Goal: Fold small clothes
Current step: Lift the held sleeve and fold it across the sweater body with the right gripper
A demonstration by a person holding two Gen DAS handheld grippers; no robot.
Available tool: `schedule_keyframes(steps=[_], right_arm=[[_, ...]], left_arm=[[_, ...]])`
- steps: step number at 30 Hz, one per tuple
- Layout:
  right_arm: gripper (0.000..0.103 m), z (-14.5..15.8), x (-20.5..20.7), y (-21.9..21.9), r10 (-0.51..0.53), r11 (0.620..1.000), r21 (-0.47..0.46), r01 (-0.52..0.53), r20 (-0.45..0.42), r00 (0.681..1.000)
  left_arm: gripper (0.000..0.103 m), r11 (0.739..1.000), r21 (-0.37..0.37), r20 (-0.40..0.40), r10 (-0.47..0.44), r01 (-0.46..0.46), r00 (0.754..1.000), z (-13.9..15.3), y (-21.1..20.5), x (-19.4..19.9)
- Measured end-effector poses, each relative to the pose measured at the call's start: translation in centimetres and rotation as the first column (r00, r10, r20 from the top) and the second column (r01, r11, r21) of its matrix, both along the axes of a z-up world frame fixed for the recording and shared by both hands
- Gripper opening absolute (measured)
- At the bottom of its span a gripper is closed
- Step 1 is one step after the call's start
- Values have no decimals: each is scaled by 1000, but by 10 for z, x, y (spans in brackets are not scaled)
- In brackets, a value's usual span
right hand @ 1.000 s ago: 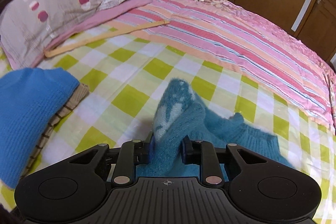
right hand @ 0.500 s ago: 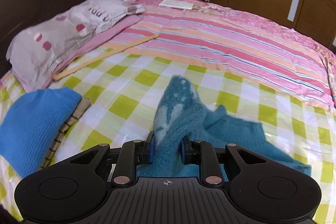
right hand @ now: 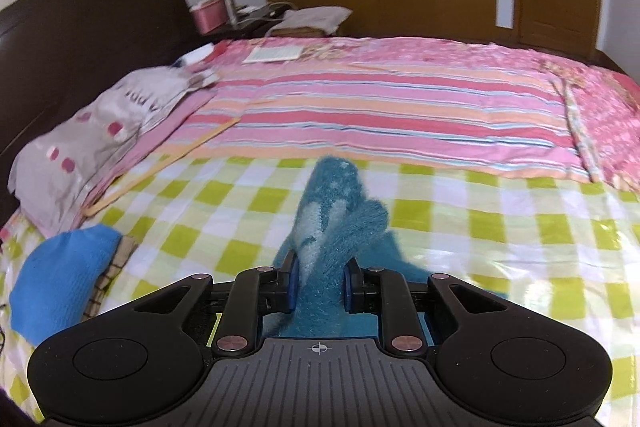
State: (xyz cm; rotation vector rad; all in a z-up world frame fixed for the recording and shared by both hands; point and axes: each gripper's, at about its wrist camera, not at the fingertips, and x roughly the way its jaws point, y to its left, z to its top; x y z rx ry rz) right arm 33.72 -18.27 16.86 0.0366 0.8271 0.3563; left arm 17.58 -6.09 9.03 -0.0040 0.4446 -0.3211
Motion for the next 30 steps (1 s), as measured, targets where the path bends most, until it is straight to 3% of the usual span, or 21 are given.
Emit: schedule_keyframes(steps=[11, 18, 21, 24, 26, 30], right_arm=[[20, -61, 8, -106, -106, 988, 105, 112, -58, 993], [20, -113, 9, -152, -149, 973, 160, 166, -117, 982], [25, -132, 4, -165, -170, 963, 187, 192, -128, 977], [31, -137, -3, -175, -169, 958, 213, 192, -118, 978], [34, -133, -11, -182, -170, 959, 211, 189, -104, 980], [36, -115, -36, -194, -168, 961, 215, 176, -57, 984]], left_arm=[[29, 989, 124, -41, -76, 80, 996, -29, -90, 13], [29, 970, 210, -69, -110, 122, 992, -60, -133, 15], [29, 961, 243, -94, -115, 135, 989, -75, -143, 16], [33, 947, 282, -95, -130, 152, 987, -81, -153, 13], [45, 939, 304, -88, -143, 163, 986, -81, -157, 10], [49, 944, 281, -82, -157, 174, 984, -73, -157, 0]])
